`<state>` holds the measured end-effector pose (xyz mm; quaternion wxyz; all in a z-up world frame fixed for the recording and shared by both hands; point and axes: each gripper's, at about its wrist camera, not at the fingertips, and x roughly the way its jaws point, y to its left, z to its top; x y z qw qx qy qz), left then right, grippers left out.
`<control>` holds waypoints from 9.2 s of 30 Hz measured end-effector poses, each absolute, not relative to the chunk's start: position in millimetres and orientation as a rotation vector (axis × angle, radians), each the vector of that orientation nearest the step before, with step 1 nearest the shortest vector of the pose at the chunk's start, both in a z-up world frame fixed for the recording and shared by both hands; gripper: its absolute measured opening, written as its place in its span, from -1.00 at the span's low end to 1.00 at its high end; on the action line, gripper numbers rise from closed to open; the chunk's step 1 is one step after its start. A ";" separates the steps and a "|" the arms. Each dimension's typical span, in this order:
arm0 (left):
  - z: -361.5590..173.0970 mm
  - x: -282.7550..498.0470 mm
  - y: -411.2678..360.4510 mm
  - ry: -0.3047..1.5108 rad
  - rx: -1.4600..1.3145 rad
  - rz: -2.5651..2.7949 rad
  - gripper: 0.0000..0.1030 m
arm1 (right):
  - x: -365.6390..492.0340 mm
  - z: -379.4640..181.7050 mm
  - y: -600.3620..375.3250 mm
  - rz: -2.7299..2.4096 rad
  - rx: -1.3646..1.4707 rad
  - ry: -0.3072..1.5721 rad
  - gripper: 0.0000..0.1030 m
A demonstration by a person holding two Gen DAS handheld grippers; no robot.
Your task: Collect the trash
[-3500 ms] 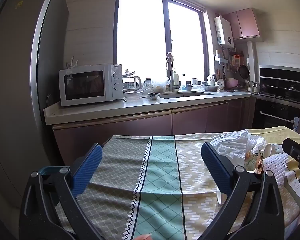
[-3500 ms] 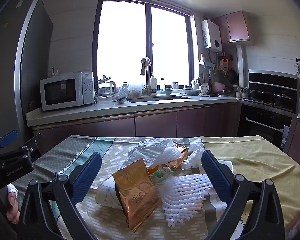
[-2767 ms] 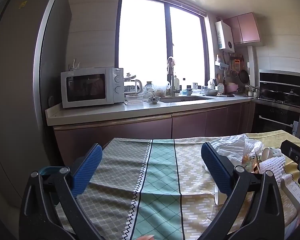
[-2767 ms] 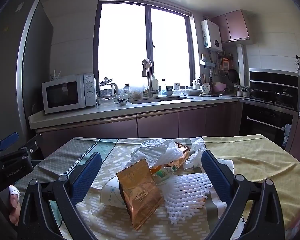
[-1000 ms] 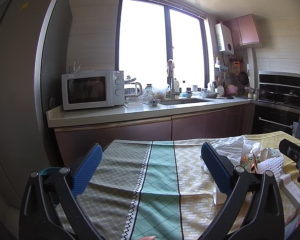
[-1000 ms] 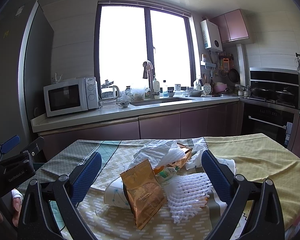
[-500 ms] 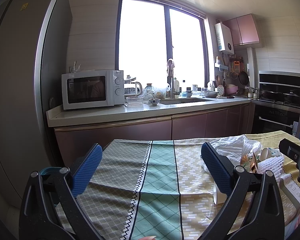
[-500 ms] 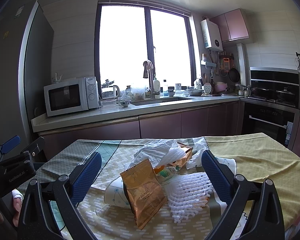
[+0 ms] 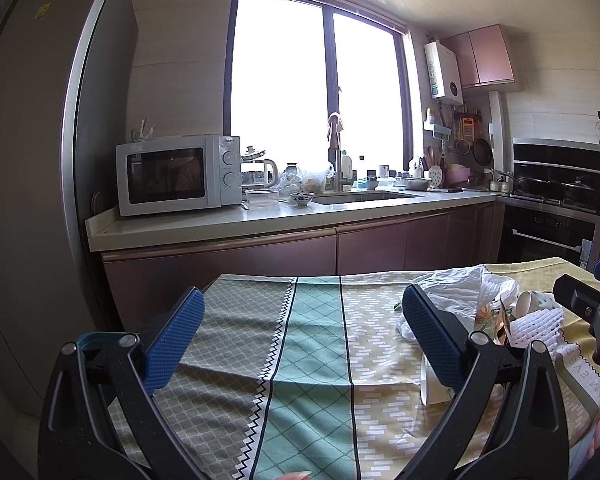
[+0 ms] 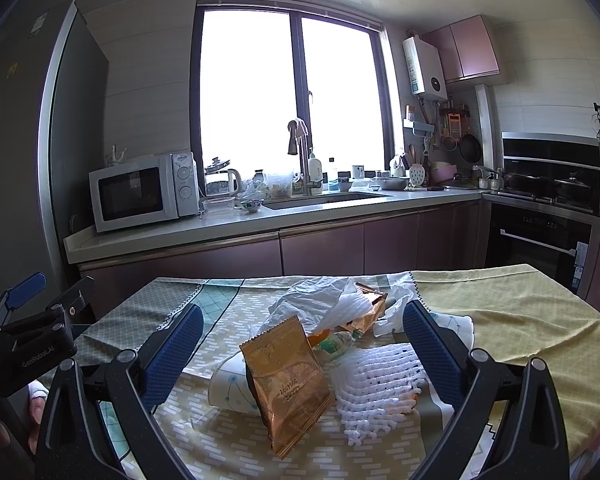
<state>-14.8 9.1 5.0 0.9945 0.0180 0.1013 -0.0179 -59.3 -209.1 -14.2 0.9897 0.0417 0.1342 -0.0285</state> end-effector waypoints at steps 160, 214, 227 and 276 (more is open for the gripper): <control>-73.2 151.0 -92.2 0.691 0.093 -0.692 -0.08 | -22.7 -73.1 -299.1 -0.046 0.301 0.644 0.17; -104.0 253.0 -140.7 0.878 0.128 -0.655 -0.93 | -28.4 -31.5 -306.4 0.188 0.396 0.505 -0.90; -57.6 211.7 -88.3 0.754 0.010 -0.666 -0.95 | -22.1 -25.6 -288.2 0.257 0.387 0.493 -0.90; -97.8 91.6 372.3 0.827 -0.197 0.018 -0.95 | 147.6 -34.0 145.4 1.020 0.115 0.810 -0.90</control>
